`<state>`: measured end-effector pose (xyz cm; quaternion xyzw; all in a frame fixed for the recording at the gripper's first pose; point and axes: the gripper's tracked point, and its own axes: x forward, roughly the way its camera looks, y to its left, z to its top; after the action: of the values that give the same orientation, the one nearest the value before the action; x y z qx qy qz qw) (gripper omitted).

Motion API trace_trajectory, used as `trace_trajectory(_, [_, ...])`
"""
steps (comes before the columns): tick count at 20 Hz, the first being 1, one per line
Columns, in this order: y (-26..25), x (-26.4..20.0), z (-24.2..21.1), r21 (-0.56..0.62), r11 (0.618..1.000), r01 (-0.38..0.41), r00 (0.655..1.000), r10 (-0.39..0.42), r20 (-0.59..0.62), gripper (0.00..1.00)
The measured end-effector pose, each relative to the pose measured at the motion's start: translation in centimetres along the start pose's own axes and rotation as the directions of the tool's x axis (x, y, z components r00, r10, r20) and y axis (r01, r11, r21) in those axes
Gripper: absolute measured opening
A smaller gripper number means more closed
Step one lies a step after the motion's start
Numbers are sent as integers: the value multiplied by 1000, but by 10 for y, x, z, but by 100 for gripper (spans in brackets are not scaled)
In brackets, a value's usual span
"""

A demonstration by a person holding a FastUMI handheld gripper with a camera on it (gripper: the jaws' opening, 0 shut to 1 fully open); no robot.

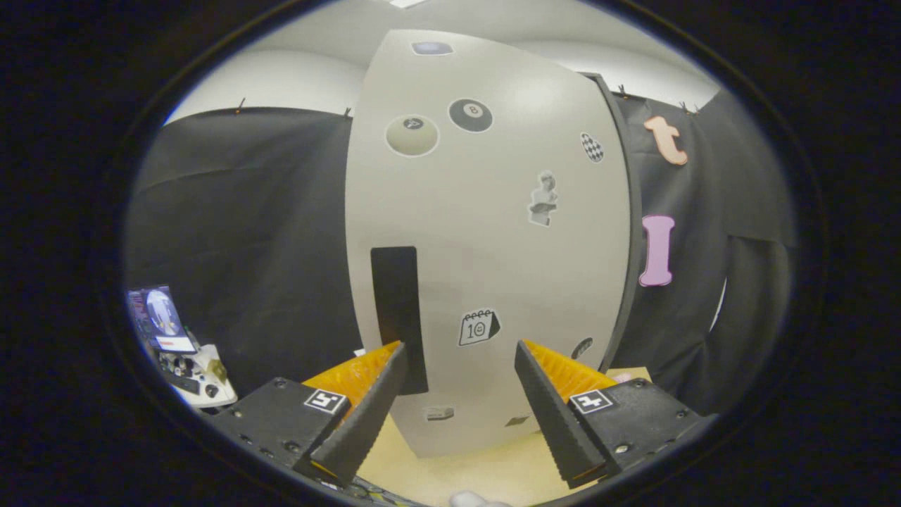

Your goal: Open the shoe cabinet door, grab the shoes and put them into the shoe cabinet, then close the shoe cabinet door.

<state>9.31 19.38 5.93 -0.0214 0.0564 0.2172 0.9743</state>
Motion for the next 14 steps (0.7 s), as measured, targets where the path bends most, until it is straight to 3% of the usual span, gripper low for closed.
trace_trajectory(4, [15,20,-3,56,998,21,1000,-20,-18,100])
trace_trajectory(14, [13,-14,-8,68,989,132,991,-130,-28,100])
